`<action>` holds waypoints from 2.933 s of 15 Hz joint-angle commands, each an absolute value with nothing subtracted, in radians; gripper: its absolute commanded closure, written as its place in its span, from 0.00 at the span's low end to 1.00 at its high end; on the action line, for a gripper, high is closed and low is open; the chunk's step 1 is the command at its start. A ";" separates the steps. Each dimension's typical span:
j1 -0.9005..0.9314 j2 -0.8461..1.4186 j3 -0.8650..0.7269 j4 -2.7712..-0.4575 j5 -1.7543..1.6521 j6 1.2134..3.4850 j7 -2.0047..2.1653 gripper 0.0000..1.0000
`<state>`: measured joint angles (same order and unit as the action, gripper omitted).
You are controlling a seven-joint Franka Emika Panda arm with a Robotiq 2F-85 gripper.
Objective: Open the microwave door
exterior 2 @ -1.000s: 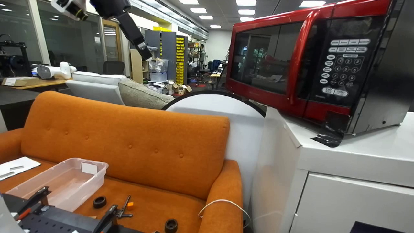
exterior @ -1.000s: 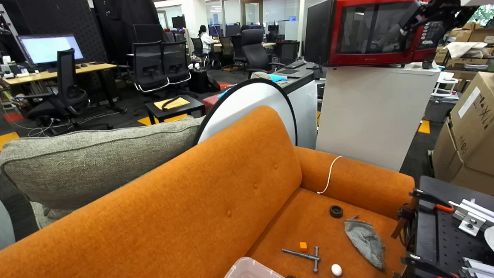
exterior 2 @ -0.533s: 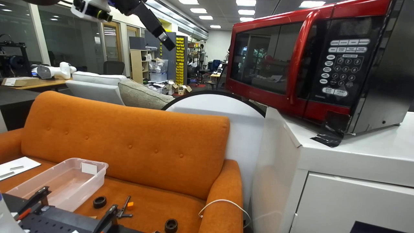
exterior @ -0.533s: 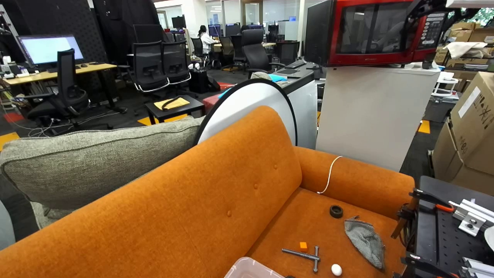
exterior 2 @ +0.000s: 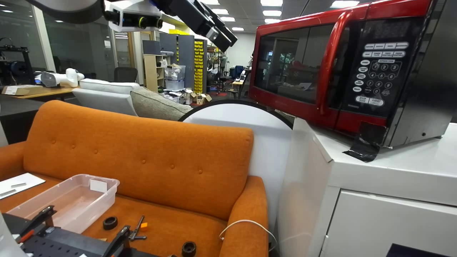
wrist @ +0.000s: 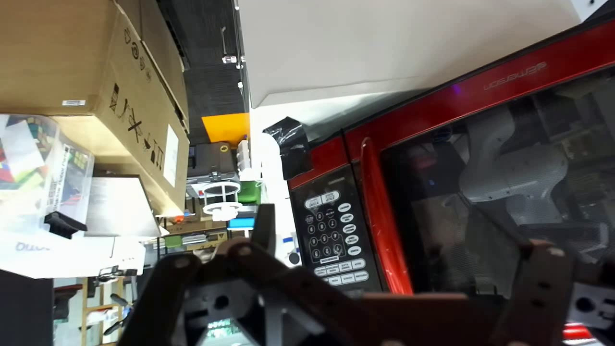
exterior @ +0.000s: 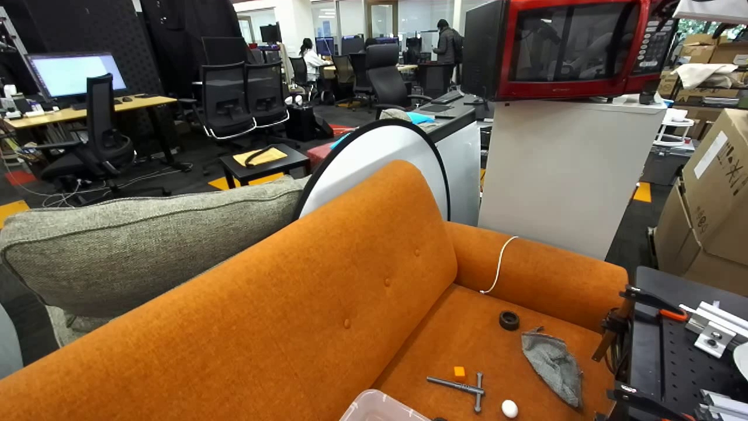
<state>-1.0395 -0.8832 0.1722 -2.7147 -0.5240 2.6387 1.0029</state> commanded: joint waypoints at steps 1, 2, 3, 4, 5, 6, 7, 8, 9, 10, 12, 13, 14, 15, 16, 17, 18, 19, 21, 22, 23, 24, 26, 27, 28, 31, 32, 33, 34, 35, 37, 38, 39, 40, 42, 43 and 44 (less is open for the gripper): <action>-1.061 -0.885 0.196 -2.714 -0.498 2.642 0.992 0.00; -1.061 -0.887 0.199 -2.713 -0.498 2.642 0.997 0.00; -1.061 -0.888 0.200 -2.713 -0.498 2.642 0.998 0.00; -1.061 -0.888 0.200 -2.713 -0.498 2.642 0.998 0.00; -1.061 -0.888 0.200 -2.713 -0.498 2.642 0.998 0.00; -1.061 -0.888 0.200 -2.713 -0.498 2.642 0.998 0.00; -1.077 -0.878 0.210 -2.707 -0.501 2.647 1.010 0.00; -1.092 -0.870 0.218 -2.702 -0.508 2.655 1.020 0.00; -1.118 -0.852 0.232 -2.694 -0.524 2.678 1.035 0.00; -1.141 -0.830 0.244 -2.682 -0.540 2.695 1.037 0.00; -1.191 -0.783 0.278 -2.655 -0.557 2.738 1.045 0.00; -1.227 -0.751 0.305 -2.633 -0.563 2.768 1.052 0.00; -1.270 -0.721 0.338 -2.609 -0.570 2.800 1.063 0.00; -1.309 -0.690 0.368 -2.584 -0.577 2.829 1.070 0.00; -1.351 -0.659 0.397 -2.554 -0.588 2.854 1.075 0.00; -1.391 -0.630 0.425 -2.525 -0.598 2.873 1.075 0.00; -1.413 -0.593 0.427 -2.493 -0.634 2.888 1.061 0.00; -1.441 -0.563 0.434 -2.464 -0.655 2.901 1.037 0.00; -1.411 -0.590 0.413 -2.492 -0.625 2.875 1.044 0.00; -1.429 -0.564 0.415 -2.469 -0.637 2.882 1.040 0.00; -1.435 -0.545 0.416 -2.456 -0.642 2.887 1.039 0.00; -1.435 -0.537 0.417 -2.450 -0.643 2.888 1.039 0.00; -1.435 -0.539 0.421 -2.449 -0.643 2.888 1.039 0.00; -1.435 -0.540 0.422 -2.449 -0.643 2.888 1.039 0.00; -1.435 -0.540 0.422 -2.449 -0.643 2.888 1.039 0.00; -1.435 -0.540 0.422 -2.449 -0.643 2.888 1.039 0.00; -1.435 -0.540 0.422 -2.449 -0.643 2.888 1.039 0.00; -1.428 -0.537 0.414 -2.455 -0.644 2.899 1.027 0.00; -1.411 -0.528 0.394 -2.463 -0.641 2.915 1.000 0.00; -1.393 -0.519 0.374 -2.469 -0.636 2.922 0.973 0.00; -1.349 -0.488 0.316 -2.478 -0.623 2.942 0.887 0.00; -1.335 -0.470 0.291 -2.476 -0.620 2.953 0.851 0.00; -1.300 -0.447 0.251 -2.471 -0.606 2.960 0.796 0.00; -1.252 -0.421 0.200 -2.465 -0.582 2.966 0.723 0.00; -1.229 -0.397 0.160 -2.456 -0.566 3.014 0.673 0.00; -1.214 -0.382 0.140 -2.448 -0.560 3.042 0.653 0.00; -1.225 -0.366 0.143 -2.434 -0.569 3.076 0.661 0.00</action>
